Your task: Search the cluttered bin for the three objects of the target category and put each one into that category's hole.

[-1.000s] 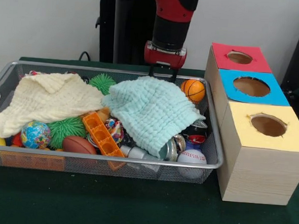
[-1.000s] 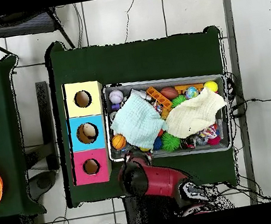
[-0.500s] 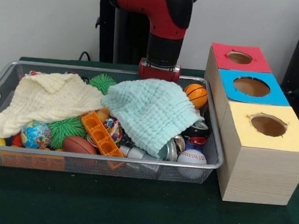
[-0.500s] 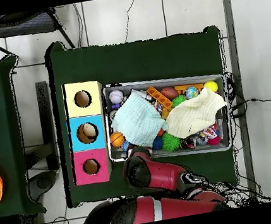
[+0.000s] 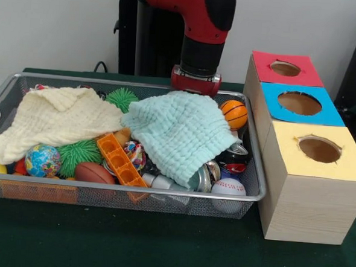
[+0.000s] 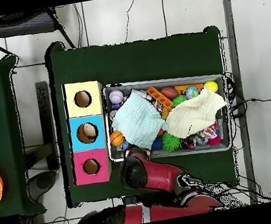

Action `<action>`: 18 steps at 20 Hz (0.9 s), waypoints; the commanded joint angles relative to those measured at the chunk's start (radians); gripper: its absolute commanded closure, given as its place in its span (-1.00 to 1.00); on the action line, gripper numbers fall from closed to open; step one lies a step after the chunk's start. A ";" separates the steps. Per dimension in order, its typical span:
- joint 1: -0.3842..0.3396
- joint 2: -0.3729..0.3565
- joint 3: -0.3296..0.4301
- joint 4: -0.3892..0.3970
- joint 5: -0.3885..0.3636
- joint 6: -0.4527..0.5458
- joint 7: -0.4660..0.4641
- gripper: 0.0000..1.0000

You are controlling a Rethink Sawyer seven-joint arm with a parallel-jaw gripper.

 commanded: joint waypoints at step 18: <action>0.186 -0.275 -0.110 -0.153 0.157 0.411 0.226 -1.00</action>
